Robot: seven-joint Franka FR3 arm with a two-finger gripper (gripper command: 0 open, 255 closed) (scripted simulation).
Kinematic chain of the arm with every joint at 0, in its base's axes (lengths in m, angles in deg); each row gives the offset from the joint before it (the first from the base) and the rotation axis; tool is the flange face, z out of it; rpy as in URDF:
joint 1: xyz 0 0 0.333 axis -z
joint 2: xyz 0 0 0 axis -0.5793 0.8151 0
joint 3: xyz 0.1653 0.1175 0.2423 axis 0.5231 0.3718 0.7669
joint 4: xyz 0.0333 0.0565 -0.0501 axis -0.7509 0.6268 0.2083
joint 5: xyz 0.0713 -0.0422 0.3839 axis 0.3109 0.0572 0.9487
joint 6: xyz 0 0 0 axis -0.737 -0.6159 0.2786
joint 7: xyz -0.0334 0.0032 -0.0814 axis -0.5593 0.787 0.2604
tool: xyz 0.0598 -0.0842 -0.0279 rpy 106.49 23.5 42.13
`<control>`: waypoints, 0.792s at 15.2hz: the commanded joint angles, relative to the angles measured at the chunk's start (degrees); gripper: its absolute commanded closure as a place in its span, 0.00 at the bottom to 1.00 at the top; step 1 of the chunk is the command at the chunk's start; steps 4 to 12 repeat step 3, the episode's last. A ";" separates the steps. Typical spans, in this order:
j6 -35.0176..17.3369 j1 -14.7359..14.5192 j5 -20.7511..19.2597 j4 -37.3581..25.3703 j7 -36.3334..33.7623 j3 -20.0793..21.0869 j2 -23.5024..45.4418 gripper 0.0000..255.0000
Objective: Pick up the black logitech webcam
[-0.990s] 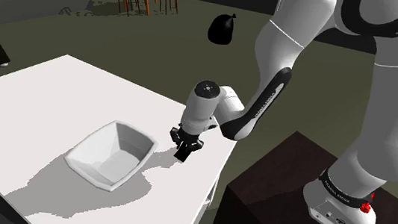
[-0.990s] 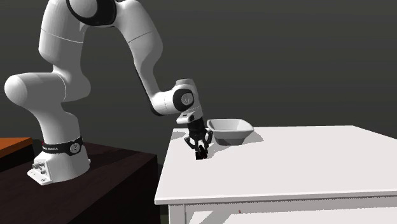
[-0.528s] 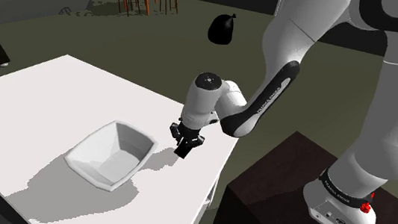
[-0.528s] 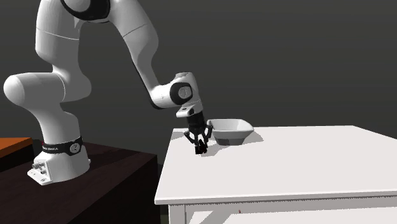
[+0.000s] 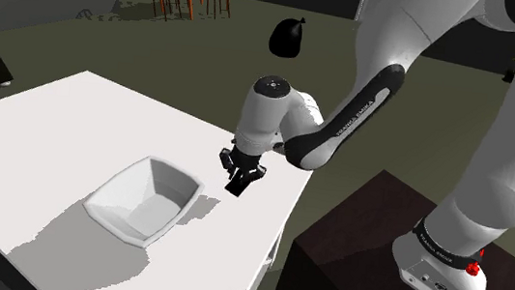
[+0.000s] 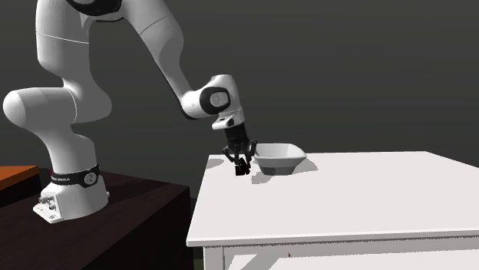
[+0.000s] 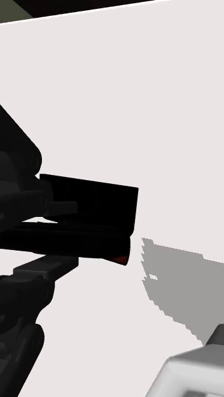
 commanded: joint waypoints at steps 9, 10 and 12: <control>0.85 1.54 3.12 0.32 2.45 1.92 -1.66 1.00; 0.85 1.54 3.12 0.32 2.45 1.92 -1.66 1.00; 0.85 1.54 3.12 0.32 2.45 1.92 -1.66 1.00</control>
